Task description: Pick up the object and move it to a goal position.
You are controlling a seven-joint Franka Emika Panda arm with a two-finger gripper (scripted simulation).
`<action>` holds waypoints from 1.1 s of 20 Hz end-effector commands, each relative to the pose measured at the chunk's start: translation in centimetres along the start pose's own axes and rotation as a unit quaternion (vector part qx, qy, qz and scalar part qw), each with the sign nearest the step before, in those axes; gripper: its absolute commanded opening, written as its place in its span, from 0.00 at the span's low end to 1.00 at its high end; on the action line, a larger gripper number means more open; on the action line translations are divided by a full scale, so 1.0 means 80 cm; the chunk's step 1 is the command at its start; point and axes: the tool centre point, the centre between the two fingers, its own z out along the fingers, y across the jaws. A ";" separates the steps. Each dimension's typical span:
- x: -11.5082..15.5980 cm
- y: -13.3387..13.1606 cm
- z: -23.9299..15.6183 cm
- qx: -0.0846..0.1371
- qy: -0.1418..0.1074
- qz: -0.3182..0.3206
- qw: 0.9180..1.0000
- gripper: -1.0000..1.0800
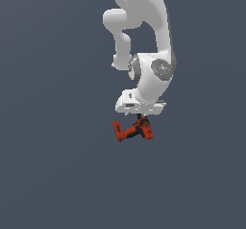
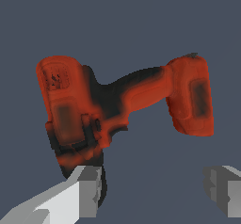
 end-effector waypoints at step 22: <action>-0.048 -0.065 0.044 -0.152 -0.020 -0.010 0.988 0.81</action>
